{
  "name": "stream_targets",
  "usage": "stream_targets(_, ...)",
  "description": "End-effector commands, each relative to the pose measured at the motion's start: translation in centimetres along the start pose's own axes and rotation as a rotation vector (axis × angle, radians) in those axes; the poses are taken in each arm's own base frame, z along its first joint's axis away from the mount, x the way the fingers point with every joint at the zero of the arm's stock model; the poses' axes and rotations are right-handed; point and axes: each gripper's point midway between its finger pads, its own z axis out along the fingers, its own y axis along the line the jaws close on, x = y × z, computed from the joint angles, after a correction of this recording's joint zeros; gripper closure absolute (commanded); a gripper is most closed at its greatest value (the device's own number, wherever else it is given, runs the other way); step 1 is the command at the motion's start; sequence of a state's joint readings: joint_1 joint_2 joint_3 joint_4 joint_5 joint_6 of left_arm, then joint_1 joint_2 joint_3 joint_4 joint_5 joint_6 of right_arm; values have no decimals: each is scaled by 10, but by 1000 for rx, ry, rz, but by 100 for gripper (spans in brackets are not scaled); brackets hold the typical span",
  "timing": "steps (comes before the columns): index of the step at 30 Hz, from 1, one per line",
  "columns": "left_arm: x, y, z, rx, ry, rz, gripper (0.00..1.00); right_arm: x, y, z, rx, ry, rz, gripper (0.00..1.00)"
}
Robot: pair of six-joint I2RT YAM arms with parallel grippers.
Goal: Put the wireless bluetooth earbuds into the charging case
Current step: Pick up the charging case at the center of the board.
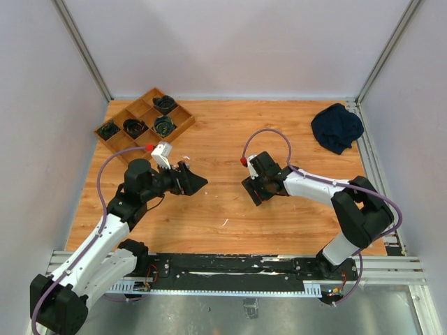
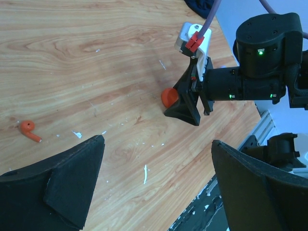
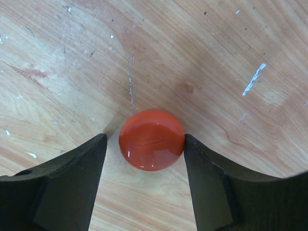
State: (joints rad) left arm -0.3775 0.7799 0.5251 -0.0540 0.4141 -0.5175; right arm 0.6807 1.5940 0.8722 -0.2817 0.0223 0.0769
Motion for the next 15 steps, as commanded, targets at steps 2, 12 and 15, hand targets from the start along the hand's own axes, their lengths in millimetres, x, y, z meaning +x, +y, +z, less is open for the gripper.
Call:
stream_targets(2,1,-10,2,59,2,-1,3,22,4,-5,-19,56,-5,35)
stream_targets(12,9,-10,6,85,20,-29,6,24,-3,-6,27,39,24,40)
stream_targets(15,10,-10,7,87,22,-34,6,23,-3,-4,37,23,41,39)
